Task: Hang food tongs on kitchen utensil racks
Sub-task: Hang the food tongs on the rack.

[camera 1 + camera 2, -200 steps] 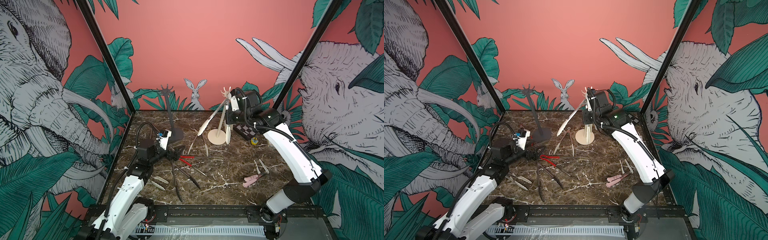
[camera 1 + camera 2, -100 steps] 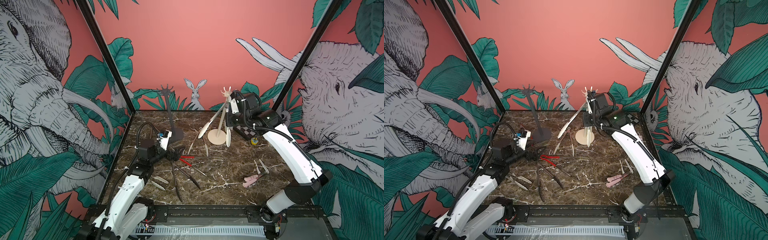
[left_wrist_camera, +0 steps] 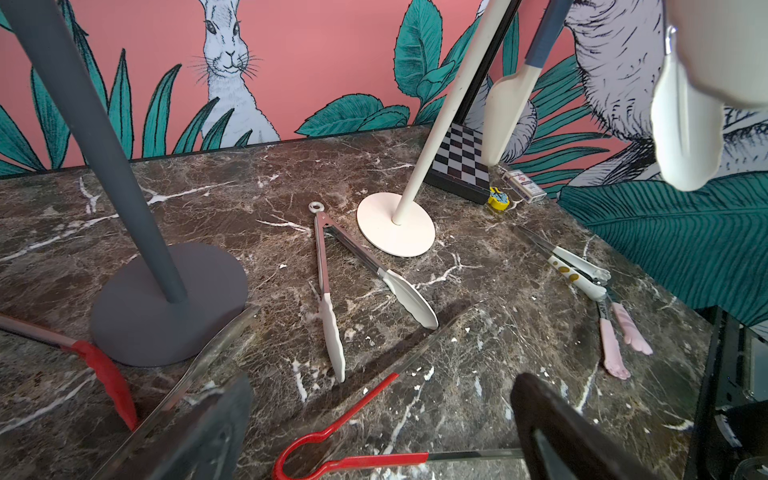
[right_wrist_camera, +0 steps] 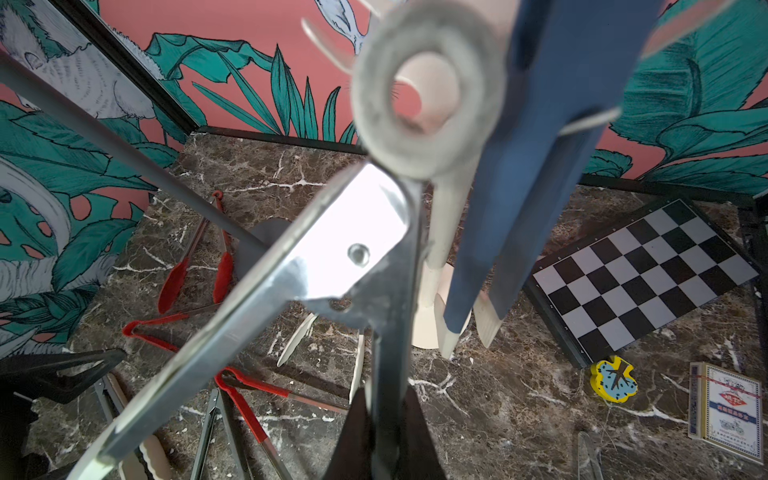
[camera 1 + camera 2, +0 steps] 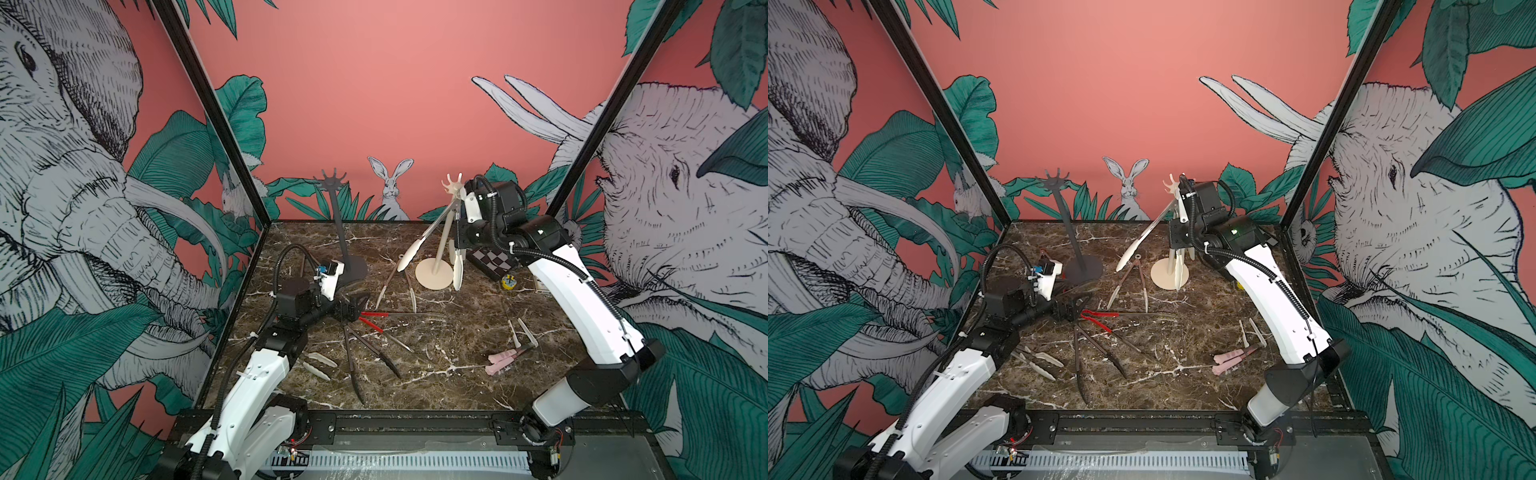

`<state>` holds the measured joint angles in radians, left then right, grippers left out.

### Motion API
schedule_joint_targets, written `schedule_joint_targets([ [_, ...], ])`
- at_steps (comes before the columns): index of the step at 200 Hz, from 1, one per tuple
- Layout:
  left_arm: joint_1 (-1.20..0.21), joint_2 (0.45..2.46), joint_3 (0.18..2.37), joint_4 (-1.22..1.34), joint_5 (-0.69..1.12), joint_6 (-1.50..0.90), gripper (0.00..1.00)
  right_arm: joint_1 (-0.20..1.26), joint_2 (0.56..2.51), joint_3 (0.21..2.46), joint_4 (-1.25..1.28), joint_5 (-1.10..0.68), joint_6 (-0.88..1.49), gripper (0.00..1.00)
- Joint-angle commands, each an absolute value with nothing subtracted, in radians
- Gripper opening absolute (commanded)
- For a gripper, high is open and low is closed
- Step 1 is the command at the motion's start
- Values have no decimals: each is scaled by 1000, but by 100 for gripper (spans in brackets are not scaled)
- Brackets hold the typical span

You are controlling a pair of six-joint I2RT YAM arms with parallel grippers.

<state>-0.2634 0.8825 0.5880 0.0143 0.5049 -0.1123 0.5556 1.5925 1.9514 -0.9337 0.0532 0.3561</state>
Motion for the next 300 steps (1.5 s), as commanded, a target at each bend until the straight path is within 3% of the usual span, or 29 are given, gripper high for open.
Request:
schedule_joint_targets([
  [1, -268, 876, 581, 46, 518, -109, 99, 552, 1594, 1962, -914, 27, 361, 0],
  [132, -268, 889, 586, 47, 525, -109, 98, 536, 1580, 1875, -887, -2, 383, 0],
  [148, -268, 892, 590, 48, 523, -113, 98, 532, 1574, 1874, -882, -5, 389, 20],
  [184, -268, 915, 612, 42, 529, -125, 98, 520, 1549, 1885, -870, -57, 377, 54],
  [229, -268, 933, 632, 48, 530, -196, 98, 517, 1364, 1720, -794, -60, 309, 87],
  [256, -268, 966, 680, -39, 500, -231, 98, 510, 1240, 1572, -773, -61, 271, 98],
  [300, -270, 1005, 725, -126, 453, -337, 97, 486, 1172, 1390, -804, -252, 239, 99],
])
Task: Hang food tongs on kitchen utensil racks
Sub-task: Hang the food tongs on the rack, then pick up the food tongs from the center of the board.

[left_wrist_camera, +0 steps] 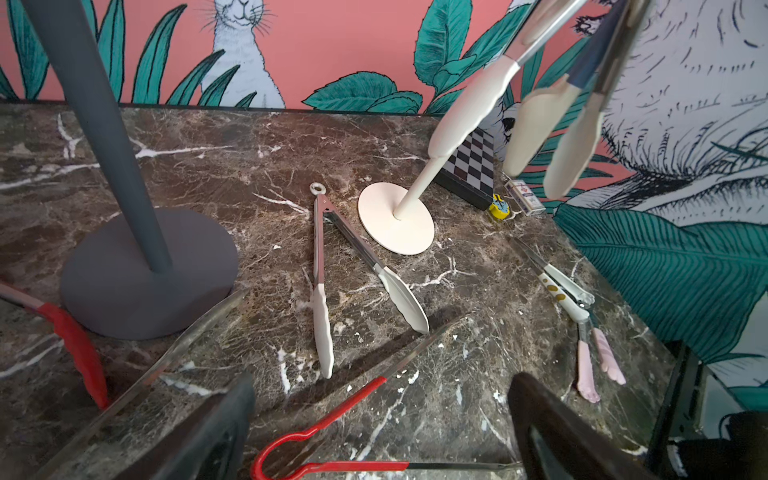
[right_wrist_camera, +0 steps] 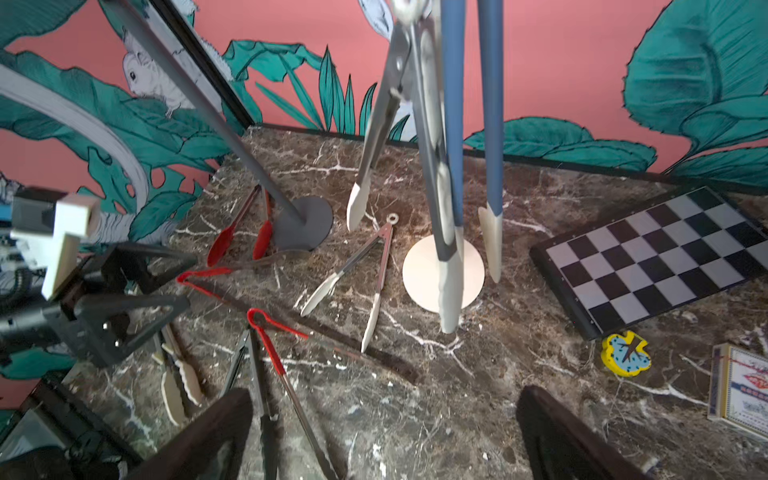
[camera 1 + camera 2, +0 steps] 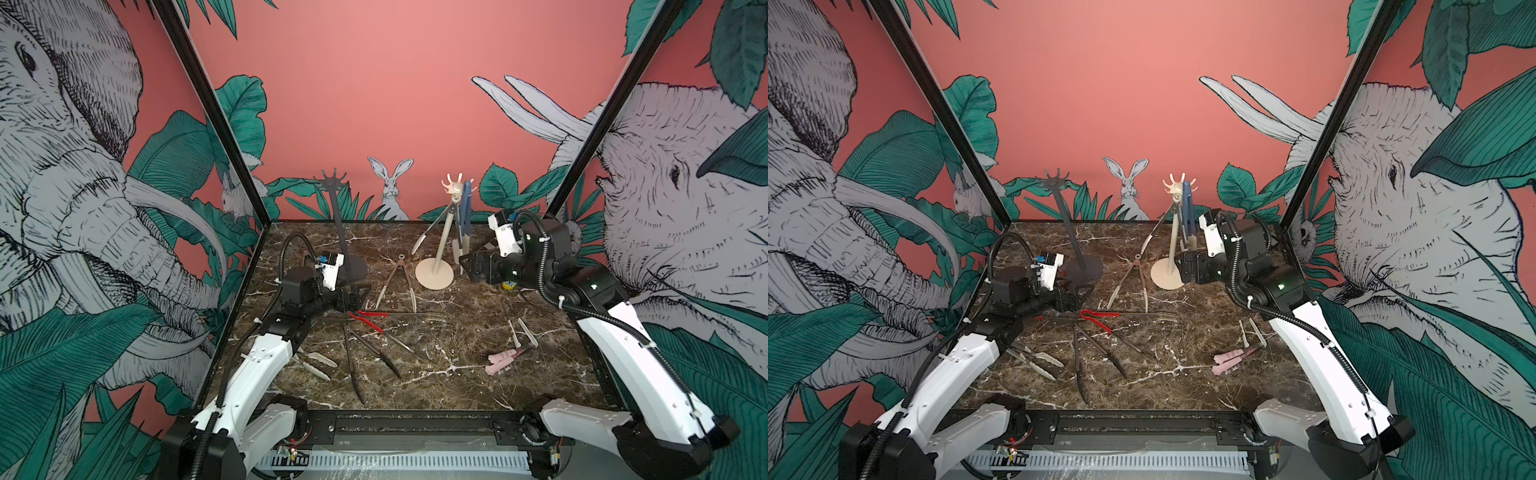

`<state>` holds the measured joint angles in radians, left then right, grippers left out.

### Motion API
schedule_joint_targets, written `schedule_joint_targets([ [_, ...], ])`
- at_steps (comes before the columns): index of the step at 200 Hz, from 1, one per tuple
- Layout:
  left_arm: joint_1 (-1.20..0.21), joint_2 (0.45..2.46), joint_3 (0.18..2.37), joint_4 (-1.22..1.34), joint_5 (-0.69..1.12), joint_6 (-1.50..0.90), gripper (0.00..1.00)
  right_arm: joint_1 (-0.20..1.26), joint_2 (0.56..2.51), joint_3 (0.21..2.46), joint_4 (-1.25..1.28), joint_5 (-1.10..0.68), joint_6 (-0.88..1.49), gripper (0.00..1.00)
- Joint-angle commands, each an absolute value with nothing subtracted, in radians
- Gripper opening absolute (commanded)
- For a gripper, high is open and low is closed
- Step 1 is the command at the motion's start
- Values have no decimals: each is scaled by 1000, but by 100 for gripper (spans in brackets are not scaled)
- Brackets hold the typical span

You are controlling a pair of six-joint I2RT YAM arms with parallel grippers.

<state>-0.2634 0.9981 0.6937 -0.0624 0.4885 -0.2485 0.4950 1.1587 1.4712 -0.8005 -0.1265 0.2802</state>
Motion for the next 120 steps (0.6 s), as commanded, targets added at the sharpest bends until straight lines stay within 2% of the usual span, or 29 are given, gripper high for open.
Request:
schedule_joint_targets([
  [1, -270, 1005, 726, -127, 452, -339, 97, 485, 1173, 1386, -806, -259, 237, 99],
  [31, -297, 978, 739, -205, 357, -400, 95, 486, 1183, 1234, -780, -436, 228, 99],
  [55, -387, 924, 738, -261, 256, -388, 96, 498, 1203, 1136, -758, -492, 227, 99],
  [88, -488, 864, 735, -410, 140, -437, 95, 606, 1260, 1069, -745, -443, 195, 98],
  [120, -532, 716, 667, -464, 65, -519, 94, 733, 1360, 1065, -699, -407, 183, 89],
])
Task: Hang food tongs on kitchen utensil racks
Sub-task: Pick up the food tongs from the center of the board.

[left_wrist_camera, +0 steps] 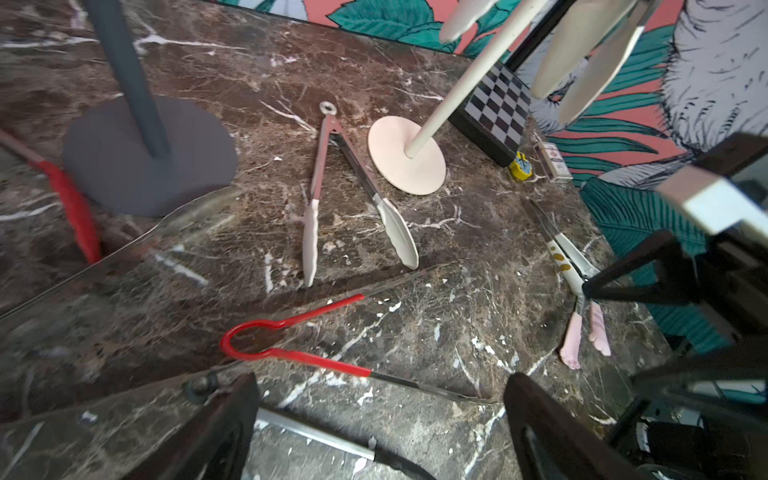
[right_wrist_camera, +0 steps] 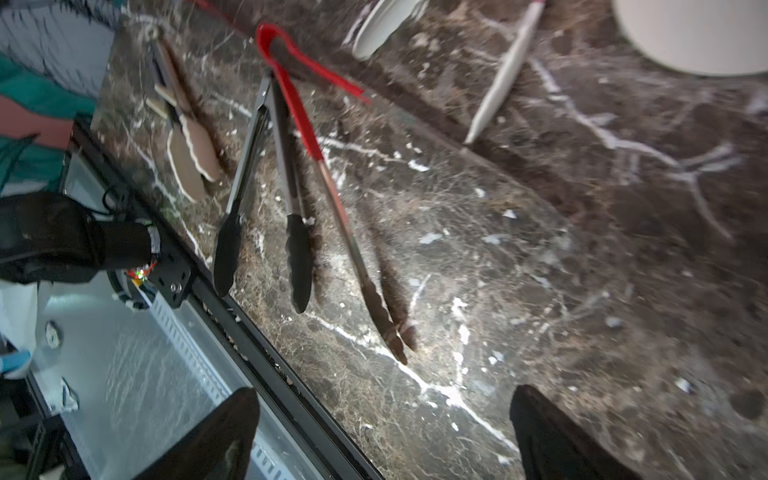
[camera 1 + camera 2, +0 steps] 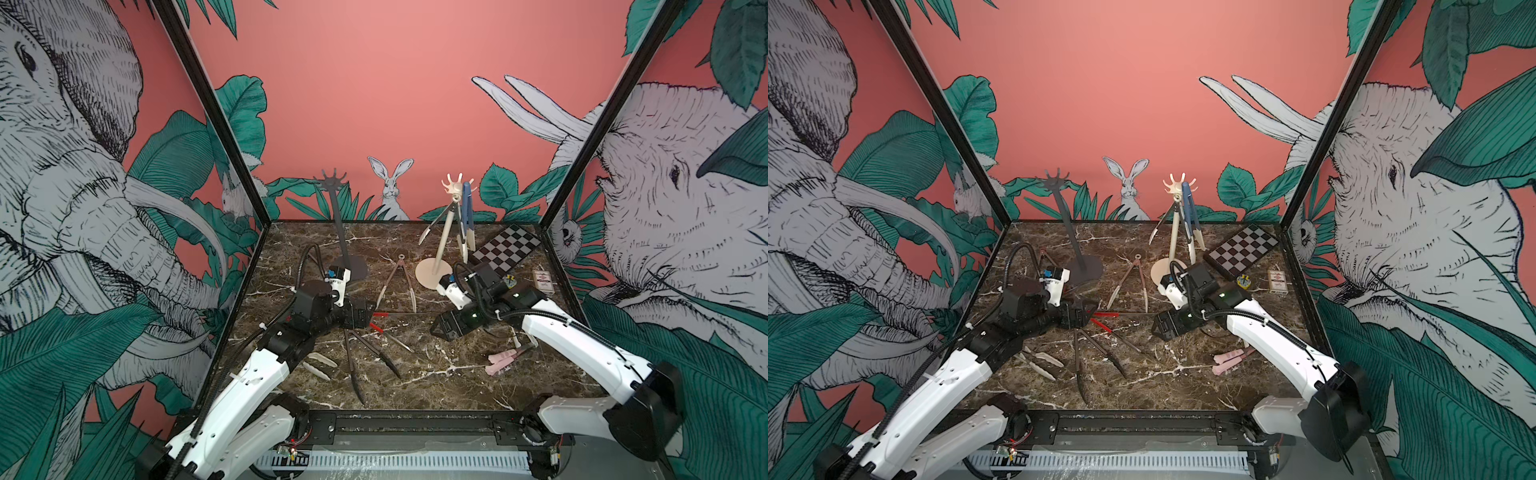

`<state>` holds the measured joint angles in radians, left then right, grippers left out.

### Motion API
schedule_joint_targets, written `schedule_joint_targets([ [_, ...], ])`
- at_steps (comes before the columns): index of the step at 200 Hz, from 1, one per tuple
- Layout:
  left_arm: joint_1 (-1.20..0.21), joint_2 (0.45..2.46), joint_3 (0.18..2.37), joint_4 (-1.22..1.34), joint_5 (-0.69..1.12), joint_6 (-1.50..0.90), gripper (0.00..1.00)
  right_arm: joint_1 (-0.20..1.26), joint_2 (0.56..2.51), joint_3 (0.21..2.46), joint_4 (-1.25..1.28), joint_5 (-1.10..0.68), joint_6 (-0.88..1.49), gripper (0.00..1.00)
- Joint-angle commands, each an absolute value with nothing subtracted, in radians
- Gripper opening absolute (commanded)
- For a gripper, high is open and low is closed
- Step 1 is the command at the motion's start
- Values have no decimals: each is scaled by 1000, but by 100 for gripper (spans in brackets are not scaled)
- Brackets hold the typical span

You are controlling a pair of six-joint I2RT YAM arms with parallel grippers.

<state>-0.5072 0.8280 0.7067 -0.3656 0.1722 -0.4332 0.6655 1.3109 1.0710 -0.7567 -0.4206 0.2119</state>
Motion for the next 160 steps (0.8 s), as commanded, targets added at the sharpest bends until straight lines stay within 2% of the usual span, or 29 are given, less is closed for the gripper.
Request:
schedule_joint_targets([
  [1, -532, 712, 666, -467, 64, -519, 94, 734, 1363, 1066, -695, -405, 183, 89],
  [64, -534, 470, 663, -633, 7, -485, 94, 804, 1512, 1085, -572, -351, 125, 72],
  [160, -534, 373, 744, -747, 24, -433, 94, 897, 1789, 1213, -462, -313, 152, 56],
])
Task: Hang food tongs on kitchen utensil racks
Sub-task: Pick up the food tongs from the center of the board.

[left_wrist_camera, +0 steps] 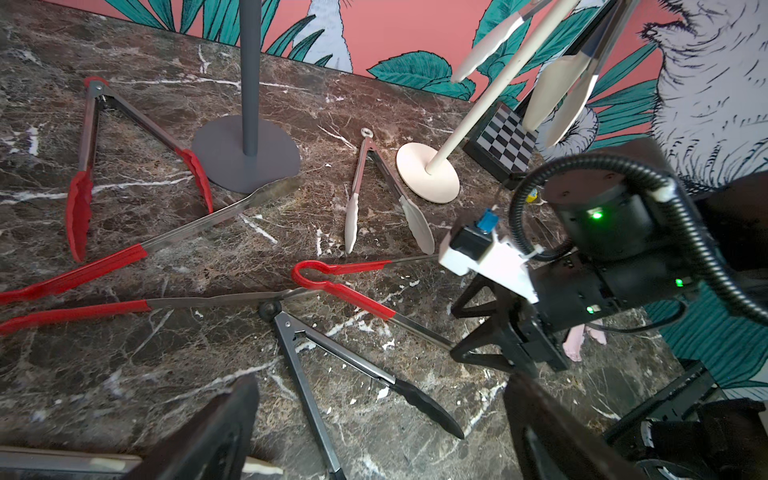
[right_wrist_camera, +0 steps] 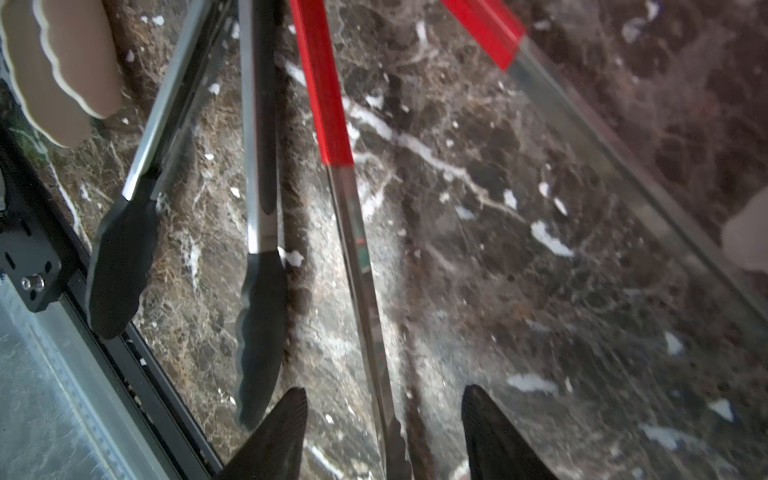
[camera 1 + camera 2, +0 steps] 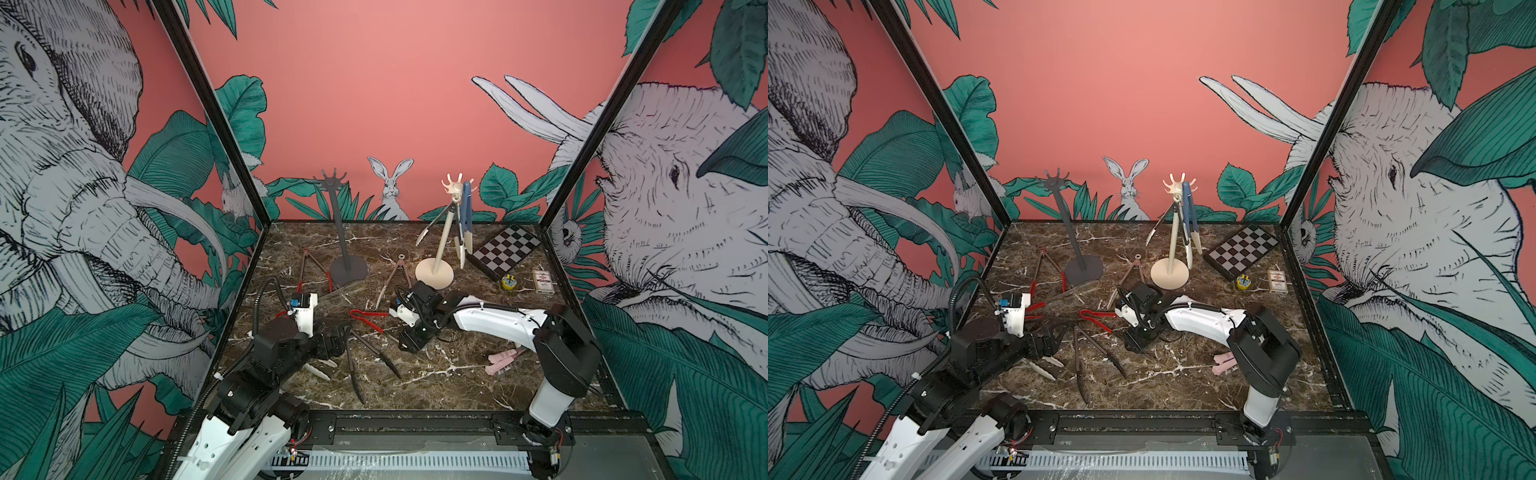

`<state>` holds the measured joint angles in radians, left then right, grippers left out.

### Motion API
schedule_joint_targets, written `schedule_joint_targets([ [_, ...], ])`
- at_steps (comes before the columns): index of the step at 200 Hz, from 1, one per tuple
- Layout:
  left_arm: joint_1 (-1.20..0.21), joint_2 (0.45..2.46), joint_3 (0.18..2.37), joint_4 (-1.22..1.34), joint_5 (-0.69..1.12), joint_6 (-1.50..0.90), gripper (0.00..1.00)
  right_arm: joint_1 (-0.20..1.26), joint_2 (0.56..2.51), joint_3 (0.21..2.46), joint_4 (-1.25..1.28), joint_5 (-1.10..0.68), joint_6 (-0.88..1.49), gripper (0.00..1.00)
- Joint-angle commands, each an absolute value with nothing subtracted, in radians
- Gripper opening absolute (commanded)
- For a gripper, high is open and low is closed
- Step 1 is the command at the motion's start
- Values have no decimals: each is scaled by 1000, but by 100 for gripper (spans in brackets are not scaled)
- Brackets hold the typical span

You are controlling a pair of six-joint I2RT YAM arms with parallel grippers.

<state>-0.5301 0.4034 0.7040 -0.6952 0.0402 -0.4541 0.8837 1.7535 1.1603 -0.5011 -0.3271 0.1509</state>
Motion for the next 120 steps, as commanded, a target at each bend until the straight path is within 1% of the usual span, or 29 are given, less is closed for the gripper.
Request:
schedule_joint_targets([
  [1, -533, 371, 745, -747, 24, -433, 94, 897, 1791, 1216, -462, -312, 151, 55],
  [25, -534, 345, 747, -753, 25, -430, 94, 899, 1840, 1250, -475, -304, 147, 47],
  [56, -534, 324, 749, -768, 14, -423, 94, 900, 1863, 1255, -475, -294, 135, 41],
  [92, -535, 310, 740, -767, 10, -423, 94, 905, 1858, 1243, -474, -307, 117, 27],
  [120, -534, 307, 727, -761, 9, -426, 94, 909, 1853, 1226, -457, -317, 112, 22],
])
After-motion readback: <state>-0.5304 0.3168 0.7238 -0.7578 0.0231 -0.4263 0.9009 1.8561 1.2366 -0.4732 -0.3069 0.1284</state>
